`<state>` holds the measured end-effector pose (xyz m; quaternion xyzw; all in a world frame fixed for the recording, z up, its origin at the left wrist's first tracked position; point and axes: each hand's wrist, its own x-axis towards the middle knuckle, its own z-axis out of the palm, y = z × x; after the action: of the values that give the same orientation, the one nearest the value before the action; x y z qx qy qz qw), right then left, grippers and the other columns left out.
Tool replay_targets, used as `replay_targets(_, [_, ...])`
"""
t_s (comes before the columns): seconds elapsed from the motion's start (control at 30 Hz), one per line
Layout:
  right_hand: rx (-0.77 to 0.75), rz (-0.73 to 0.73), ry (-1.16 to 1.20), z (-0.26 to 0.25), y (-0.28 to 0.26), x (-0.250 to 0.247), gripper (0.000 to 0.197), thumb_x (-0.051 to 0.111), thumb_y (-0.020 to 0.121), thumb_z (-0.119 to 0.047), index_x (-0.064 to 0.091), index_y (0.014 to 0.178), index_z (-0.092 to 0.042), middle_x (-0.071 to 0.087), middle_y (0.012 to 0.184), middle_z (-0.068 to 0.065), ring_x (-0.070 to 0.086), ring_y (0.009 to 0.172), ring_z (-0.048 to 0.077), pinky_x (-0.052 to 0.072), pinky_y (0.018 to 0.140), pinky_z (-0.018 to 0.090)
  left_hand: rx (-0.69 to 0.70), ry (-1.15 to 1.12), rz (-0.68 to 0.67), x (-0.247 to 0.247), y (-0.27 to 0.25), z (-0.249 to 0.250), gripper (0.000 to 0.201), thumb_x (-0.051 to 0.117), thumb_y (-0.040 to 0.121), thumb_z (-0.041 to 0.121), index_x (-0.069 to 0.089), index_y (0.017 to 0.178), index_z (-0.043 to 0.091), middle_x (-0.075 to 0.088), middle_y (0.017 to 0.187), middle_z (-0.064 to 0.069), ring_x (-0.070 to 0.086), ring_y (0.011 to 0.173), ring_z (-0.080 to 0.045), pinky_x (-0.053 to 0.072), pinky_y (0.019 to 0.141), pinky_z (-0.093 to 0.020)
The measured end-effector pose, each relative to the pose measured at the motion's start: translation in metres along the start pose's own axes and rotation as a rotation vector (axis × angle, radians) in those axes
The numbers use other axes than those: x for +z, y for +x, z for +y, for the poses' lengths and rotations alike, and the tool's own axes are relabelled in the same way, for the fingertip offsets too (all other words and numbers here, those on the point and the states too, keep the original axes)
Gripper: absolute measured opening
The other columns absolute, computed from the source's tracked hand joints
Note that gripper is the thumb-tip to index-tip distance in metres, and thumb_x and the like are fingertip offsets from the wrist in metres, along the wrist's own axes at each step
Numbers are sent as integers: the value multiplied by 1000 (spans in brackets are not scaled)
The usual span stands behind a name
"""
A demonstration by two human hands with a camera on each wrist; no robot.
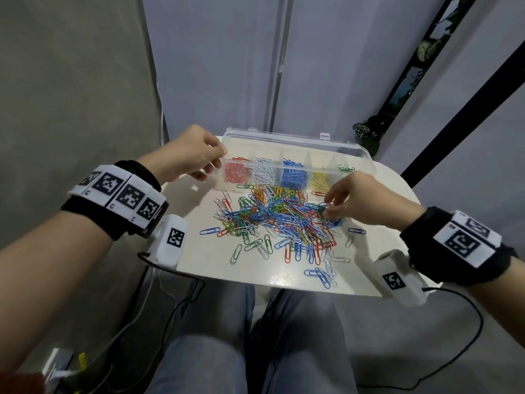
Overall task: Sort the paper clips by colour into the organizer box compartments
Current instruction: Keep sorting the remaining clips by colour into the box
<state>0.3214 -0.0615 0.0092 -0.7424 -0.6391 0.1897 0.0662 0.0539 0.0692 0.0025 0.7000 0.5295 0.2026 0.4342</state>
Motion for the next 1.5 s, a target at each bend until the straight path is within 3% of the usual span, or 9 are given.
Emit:
replay_targets(0.2, [-61, 1, -61, 0, 6, 15, 18, 82, 73, -20, 73, 81, -7, 71, 81, 7, 64, 78, 25, 52, 72, 36, 4, -1, 1, 0, 0, 0, 23, 52, 100, 18, 65, 101, 0, 60, 77, -9, 48, 58, -15, 44, 43, -24])
replay_targets(0.4, [-4, 48, 205, 1, 7, 11, 2, 78, 76, -2, 76, 75, -3, 65, 58, 2, 50, 41, 1, 36, 42, 10, 5, -6, 0, 0, -1, 0, 23, 53, 99, 18, 65, 100, -1, 60, 77, -9, 47, 57, -15, 44, 40, -21])
replay_targets(0.67, [178, -70, 737, 11, 0, -11, 9, 68, 85, -3, 70, 76, -4, 71, 76, 13, 46, 50, 12, 37, 39, 19, 3, -8, 3, 0, 0, 0, 22, 53, 99, 19, 65, 98, 0, 61, 78, -10, 48, 58, -16, 44, 47, -26])
replay_targets(0.87, [66, 432, 530, 16, 9, -37, 9, 72, 83, -8, 71, 74, -5, 61, 50, -6, 36, 38, 2, 29, 36, 14, -1, 5, 1, 0, 0, 0, 23, 53, 99, 19, 65, 101, -1, 61, 79, -10, 49, 59, -16, 44, 46, -25])
replay_targets(0.97, [58, 537, 388, 24, 20, -47, 10, 74, 81, -12, 73, 80, -2, 59, 54, -3, 39, 36, 3, 28, 37, 12, -2, 7, 3, 0, 0, 1, 23, 53, 99, 19, 65, 101, -1, 61, 79, -11, 49, 59, -16, 44, 45, -25])
replay_targets(1.13, [20, 525, 196, 24, 20, -41, 10, 78, 76, -11, 73, 83, -7, 62, 72, 8, 46, 56, 8, 34, 48, 9, -2, 8, 6, 0, -1, 1, 22, 53, 99, 18, 65, 101, 1, 61, 78, -10, 49, 58, -16, 45, 44, -24])
replay_targets(1.23, [-83, 312, 99, 14, 9, -27, 12, 73, 76, 0, 74, 75, -13, 65, 65, 4, 46, 53, 4, 35, 48, 6, 0, 11, 4, 0, 0, 1, 22, 53, 99, 19, 65, 100, 1, 61, 79, -10, 49, 58, -16, 45, 44, -25])
replay_targets(1.33, [-117, 11, -7, 14, 3, -10, 22, 75, 73, 3, 76, 85, -15, 69, 71, 5, 49, 51, 2, 38, 50, 9, 4, 7, 1, 0, -1, 1, 22, 53, 99, 19, 65, 99, 1, 61, 79, -10, 49, 58, -16, 45, 45, -25])
replay_targets(1.5, [-123, -25, -92, 22, 3, 4, 17, 76, 73, 0, 75, 77, -17, 70, 73, -2, 53, 60, 2, 40, 54, 11, 4, 6, 4, 0, -1, 1, 22, 53, 99, 19, 65, 98, 0, 61, 80, -11, 48, 58, -16, 44, 45, -25])
